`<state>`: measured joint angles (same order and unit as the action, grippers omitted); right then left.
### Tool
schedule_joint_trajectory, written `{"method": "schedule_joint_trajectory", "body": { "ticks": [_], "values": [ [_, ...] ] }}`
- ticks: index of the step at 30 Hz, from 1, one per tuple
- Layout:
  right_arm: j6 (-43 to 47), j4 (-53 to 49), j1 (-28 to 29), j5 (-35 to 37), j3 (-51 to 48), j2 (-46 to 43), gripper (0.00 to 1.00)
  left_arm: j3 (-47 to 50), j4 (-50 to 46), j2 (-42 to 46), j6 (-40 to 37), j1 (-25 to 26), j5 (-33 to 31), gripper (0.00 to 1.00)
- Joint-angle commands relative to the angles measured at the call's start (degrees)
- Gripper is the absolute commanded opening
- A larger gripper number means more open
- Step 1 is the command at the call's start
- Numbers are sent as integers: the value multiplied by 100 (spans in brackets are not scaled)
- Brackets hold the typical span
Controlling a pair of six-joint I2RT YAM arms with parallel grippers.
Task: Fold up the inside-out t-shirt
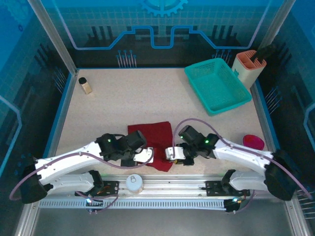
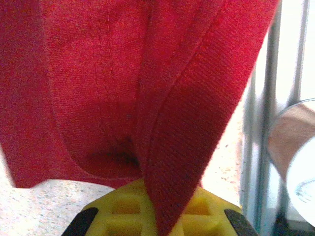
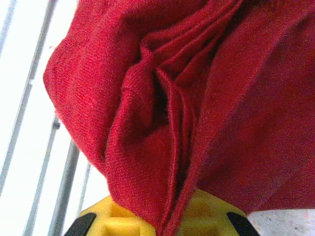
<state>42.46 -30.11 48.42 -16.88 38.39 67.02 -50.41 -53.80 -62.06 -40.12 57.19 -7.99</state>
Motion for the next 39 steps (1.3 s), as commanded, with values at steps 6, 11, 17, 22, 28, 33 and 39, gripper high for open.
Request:
{"method": "schedule_joint_trajectory", "body": {
  "ticks": [6,11,17,22,28,33,39],
  "values": [
    [205,-1757,-1264,-2009,1134,-66,0,-772,-935,42,-818,-138,282,0],
    [122,-2099,-1503,-2189,1812,683,0,-882,-1043,-73,-914,-1105,1116,0],
    [10,-2538,-1866,-2558,2786,2099,0,-971,-1030,-764,-1204,-1815,1396,4],
    [-401,-2455,-2015,-2692,3473,3082,0,-1175,-728,-1627,-1360,-2697,1953,6],
    [-1609,-1662,-2157,-1914,3946,4434,1,-1085,400,-2519,-1119,-3449,1971,25],
    [-2850,-1104,-2075,323,4408,5122,26,-1653,1293,-3068,130,-3685,799,44],
    [-3646,630,-2110,-57,3235,3652,100,-1735,1925,-2058,2103,-3715,-199,64]
  ]
}}
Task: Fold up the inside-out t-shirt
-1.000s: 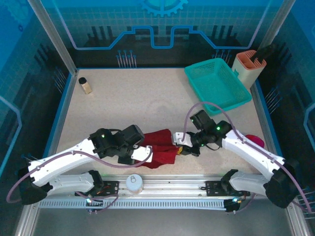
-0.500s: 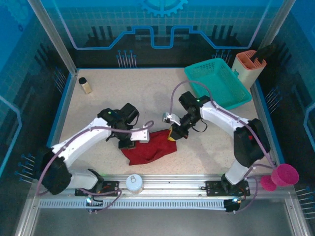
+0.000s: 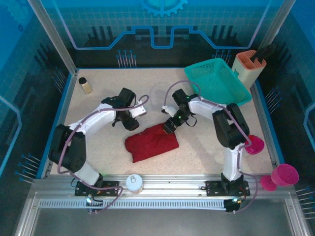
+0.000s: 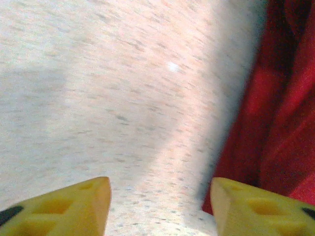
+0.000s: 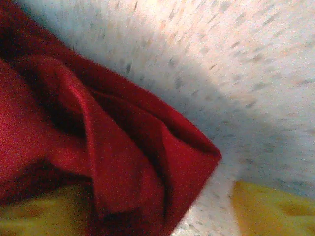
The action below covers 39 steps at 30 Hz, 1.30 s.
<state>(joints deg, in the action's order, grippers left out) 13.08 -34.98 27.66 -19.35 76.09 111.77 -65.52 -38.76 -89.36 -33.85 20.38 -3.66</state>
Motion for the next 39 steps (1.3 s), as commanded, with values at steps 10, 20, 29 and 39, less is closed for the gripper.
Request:
{"method": "schedule_joint_trajectory", "body": {
  "ticks": [10,20,29,39],
  "values": [
    [-3416,1563,-409,792,-1929,-3489,96,1001,929,1915,6020,614,2640,61],
    [-4044,1414,541,-1659,-1897,-2063,15,2098,1408,1337,6326,1512,1548,55],
    [-4774,2724,498,-604,-1031,-262,13,1932,1730,394,6185,854,750,56],
    [-5087,2822,525,103,-1655,67,20,2309,1755,-455,6065,697,864,54]
  ]
}}
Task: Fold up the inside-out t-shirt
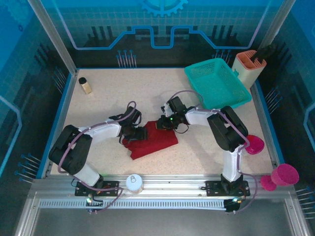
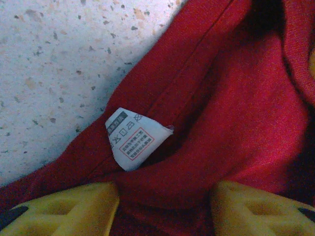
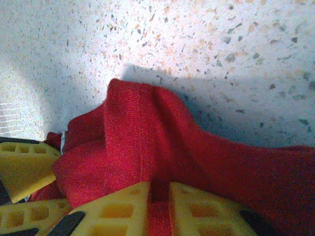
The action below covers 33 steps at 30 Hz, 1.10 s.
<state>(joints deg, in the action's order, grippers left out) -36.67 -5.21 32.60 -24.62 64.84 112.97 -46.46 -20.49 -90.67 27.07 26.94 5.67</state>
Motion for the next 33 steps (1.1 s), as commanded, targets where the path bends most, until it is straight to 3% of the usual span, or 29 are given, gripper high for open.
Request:
{"method": "schedule_joint_trajectory", "body": {
  "ticks": [1,8,11,15,16,17,18,19,22,26,29,31,33],
  "values": [
    [-83,-111,63,690,-770,-297,21,468,-122,-179,-46,87,-75,54],
    [-157,418,757,1470,-3086,-1998,24,1034,-31,982,-785,1060,171,55],
    [-381,740,945,1777,-3722,-2477,27,1191,283,1158,-904,1081,58,56],
    [-352,672,944,2117,-3993,-3204,33,664,237,1322,-1275,1082,-24,63],
    [-328,634,941,2153,-4011,-3445,38,480,173,1406,-1380,1077,47,64],
    [-303,610,948,2168,-4008,-3699,52,289,81,1531,-1481,1079,66,65],
    [-253,560,958,2212,-3976,-3953,81,77,-54,1686,-1558,1074,48,66],
    [-187,457,969,2341,-3921,-4221,100,-119,-172,1845,-1656,1074,17,68],
    [561,66,1077,3212,-3577,-5077,100,-563,-350,2468,-1947,1057,-418,82],
    [1877,913,949,4530,-3726,-6021,100,-197,214,3349,-2042,562,-2211,91],
    [1806,1341,139,4672,-3940,-6390,100,518,873,3845,-1900,-290,-2644,99],
    [1722,1512,-570,4348,-4073,-6406,100,1201,1693,4044,-2232,-628,-3000,99],
    [2009,2013,-1136,4282,-4341,-6311,100,1979,2846,4057,-2817,-968,-2938,99]
  ]
}}
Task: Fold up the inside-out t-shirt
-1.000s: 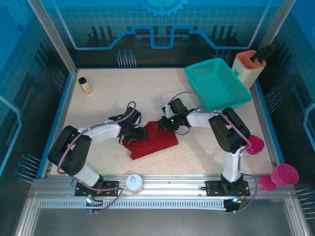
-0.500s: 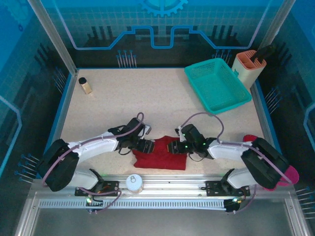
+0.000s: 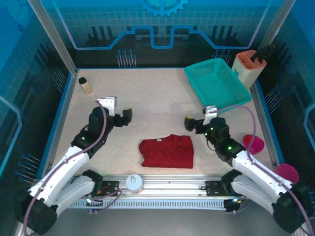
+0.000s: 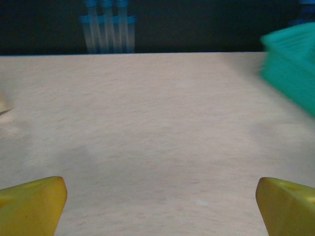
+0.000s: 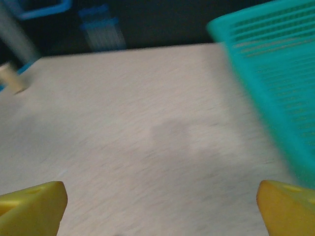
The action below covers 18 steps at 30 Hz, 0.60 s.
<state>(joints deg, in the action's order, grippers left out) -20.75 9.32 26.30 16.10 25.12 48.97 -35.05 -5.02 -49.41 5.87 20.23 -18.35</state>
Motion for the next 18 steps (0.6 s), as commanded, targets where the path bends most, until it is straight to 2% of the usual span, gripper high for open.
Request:
{"method": "schedule_joint_trajectory", "body": {
  "ticks": [1,3,4,6,9,11,13,14,16,18],
  "values": [
    [607,1013,-643,293,-540,135,100,1157,1915,-160,-971,-459,-336,99],
    [1301,2097,-792,373,-935,342,100,1742,2896,-413,-1472,-739,194,99],
    [1126,2253,-919,624,-962,433,100,1936,3274,-588,-1535,-870,324,99],
    [990,2213,-1327,215,-841,614,100,2048,3653,-942,-1363,-1173,650,99],
    [2037,1919,-1310,277,-351,1151,100,2033,4194,-1619,-1090,-1616,1350,99],
    [2353,2093,-1537,66,-272,1659,100,1799,4120,-1971,-1098,-1773,1713,99],
    [2235,2746,-1833,-346,-458,2228,100,1743,4638,-2350,-983,-1906,2036,99],
    [2175,3427,-1977,-538,-588,2599,100,1717,5032,-2615,-892,-1955,2131,99],
    [2189,4006,-2090,-770,-617,2865,100,1543,5502,-3200,-816,-2027,2293,99],
    [2013,3933,-2246,-910,-479,3206,100,1092,5107,-3693,-797,-2071,2328,99]
  ]
}}
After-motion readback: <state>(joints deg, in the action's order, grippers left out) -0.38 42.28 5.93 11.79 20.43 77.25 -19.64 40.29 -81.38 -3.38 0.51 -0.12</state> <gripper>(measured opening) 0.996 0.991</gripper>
